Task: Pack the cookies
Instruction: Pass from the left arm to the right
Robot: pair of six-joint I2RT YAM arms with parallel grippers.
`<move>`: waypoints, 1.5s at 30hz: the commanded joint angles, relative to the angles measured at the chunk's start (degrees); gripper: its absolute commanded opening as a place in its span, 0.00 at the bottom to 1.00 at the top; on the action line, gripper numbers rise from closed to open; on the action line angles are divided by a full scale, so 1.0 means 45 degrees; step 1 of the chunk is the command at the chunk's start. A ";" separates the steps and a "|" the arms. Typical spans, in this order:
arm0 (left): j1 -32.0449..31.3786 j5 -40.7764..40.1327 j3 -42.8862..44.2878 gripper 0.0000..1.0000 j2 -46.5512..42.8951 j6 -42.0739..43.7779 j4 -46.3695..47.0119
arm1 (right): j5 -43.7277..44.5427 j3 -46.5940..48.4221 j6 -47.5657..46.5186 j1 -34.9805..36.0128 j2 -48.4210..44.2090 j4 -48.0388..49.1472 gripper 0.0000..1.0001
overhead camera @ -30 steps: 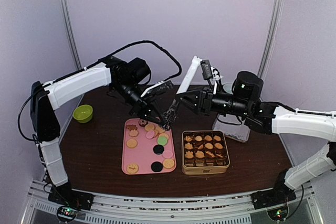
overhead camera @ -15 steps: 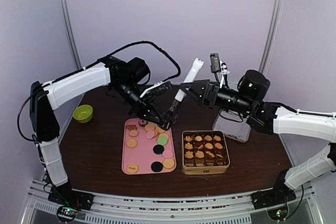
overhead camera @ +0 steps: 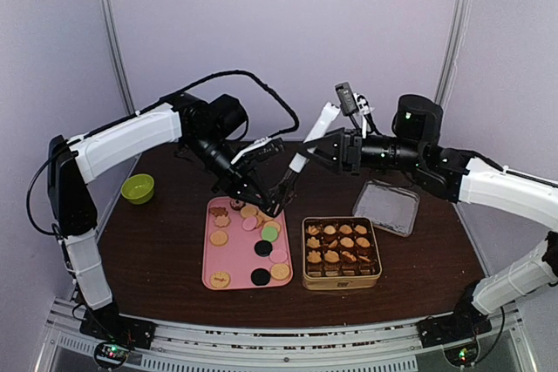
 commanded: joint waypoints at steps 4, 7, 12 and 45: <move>0.0144 -0.1046 -0.0046 0.00 -0.0225 0.0117 0.0005 | -0.2295 0.1556 -0.1364 -0.0043 0.0479 -0.2980 0.56; 0.0149 -0.1349 -0.0047 0.00 -0.0185 0.0172 -0.0002 | -0.2489 0.1628 -0.1290 -0.0019 0.0701 -0.3055 0.56; 0.0144 -0.1948 -0.0079 0.00 -0.0154 0.0177 0.0097 | -0.1994 0.1618 -0.1425 -0.0008 0.0966 -0.3381 0.56; 0.0871 -0.4939 -0.1046 0.59 -0.1061 -0.0932 0.0761 | 0.0585 0.0276 -0.1976 0.0559 0.0122 -0.2211 0.37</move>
